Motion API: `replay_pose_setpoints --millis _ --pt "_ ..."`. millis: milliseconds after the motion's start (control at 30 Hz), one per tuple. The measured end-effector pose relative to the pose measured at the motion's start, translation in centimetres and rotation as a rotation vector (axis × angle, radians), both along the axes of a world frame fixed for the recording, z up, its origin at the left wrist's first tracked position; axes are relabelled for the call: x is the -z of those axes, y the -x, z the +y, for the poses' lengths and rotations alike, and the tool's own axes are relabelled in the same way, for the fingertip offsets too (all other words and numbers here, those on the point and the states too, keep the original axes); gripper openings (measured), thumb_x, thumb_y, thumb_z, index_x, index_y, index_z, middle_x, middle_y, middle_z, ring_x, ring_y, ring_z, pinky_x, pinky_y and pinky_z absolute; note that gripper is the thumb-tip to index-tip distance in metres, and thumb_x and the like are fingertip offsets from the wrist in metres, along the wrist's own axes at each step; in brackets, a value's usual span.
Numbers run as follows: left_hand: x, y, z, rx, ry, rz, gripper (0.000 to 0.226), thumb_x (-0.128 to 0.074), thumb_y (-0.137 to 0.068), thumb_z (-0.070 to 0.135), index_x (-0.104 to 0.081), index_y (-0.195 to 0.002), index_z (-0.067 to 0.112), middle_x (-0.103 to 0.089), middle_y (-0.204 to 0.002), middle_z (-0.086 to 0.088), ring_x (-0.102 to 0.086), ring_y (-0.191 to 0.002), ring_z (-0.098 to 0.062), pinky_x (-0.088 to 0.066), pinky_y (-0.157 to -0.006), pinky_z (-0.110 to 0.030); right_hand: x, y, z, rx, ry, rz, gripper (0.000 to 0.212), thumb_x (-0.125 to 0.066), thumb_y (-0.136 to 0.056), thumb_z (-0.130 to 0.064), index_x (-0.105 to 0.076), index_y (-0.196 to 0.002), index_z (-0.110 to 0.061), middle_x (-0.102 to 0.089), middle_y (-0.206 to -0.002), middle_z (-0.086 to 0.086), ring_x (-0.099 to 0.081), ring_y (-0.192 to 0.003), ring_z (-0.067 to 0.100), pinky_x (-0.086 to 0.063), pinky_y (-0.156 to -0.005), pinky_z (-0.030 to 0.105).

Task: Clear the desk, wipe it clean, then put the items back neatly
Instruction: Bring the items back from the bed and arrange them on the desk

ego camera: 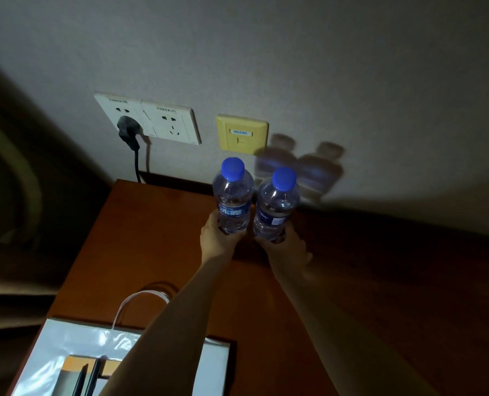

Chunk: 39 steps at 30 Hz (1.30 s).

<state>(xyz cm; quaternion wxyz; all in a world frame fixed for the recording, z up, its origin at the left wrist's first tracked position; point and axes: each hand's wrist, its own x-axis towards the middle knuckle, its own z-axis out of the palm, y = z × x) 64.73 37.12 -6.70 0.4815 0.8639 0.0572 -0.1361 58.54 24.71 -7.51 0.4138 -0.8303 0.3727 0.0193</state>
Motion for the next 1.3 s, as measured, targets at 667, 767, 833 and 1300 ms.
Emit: replay_pose_setpoints --millis 667,767,833,1300 --pt "-7.5 15.5 -2.4 0.71 -0.372 0.16 0.026 -0.046 -0.096 0.028 -0.061 -0.113 0.017 -0.065 -0.11 -0.007 -0.064 -0.094 -0.021 -0.054 -0.084 -0.034 -8.0 22.3 -5.9 -0.255 0.148 0.416 0.056 -0.048 -0.091 -0.028 -0.035 -0.145 -0.016 -0.039 -0.147 0.006 -0.041 -0.132 0.02 -0.037 -0.107 0.03" --pt "-9.8 19.3 -6.2 0.927 -0.47 0.039 0.036 -0.046 -0.096 0.04 -0.056 -0.125 0.02 -0.056 -0.128 -0.003 -0.055 -0.116 -0.021 -0.045 -0.099 -0.031 -11.6 28.2 -8.0 -0.213 0.165 0.411 0.045 -0.044 -0.097 -0.02 -0.04 -0.141 -0.012 -0.044 -0.144 0.007 -0.045 -0.129 0.021 -0.036 -0.104 0.027" --pt "-11.1 22.3 -9.1 1.082 -0.512 -0.077 0.04 -0.049 -0.094 0.031 -0.051 -0.132 0.017 -0.05 -0.138 -0.006 -0.048 -0.126 -0.023 -0.04 -0.104 -0.031 -13.6 32.6 -9.4 -0.121 0.176 0.422 0.046 -0.051 -0.095 -0.021 -0.041 -0.138 -0.009 -0.044 -0.142 0.01 -0.044 -0.129 0.025 -0.037 -0.101 0.03" --pt "-17.1 64.1 -25.8 1.883 -0.382 -0.37 0.031 -0.063 -0.085 0.018 -0.055 -0.115 0.013 -0.055 -0.121 -0.006 -0.054 -0.109 -0.02 -0.048 -0.089 -0.03 -21.1 76.7 -9.9 0.626 0.168 0.364 0.039 -0.06 -0.089 -0.021 -0.055 -0.123 -0.002 -0.056 -0.127 0.017 -0.052 -0.118 0.029 -0.036 -0.085 0.025"
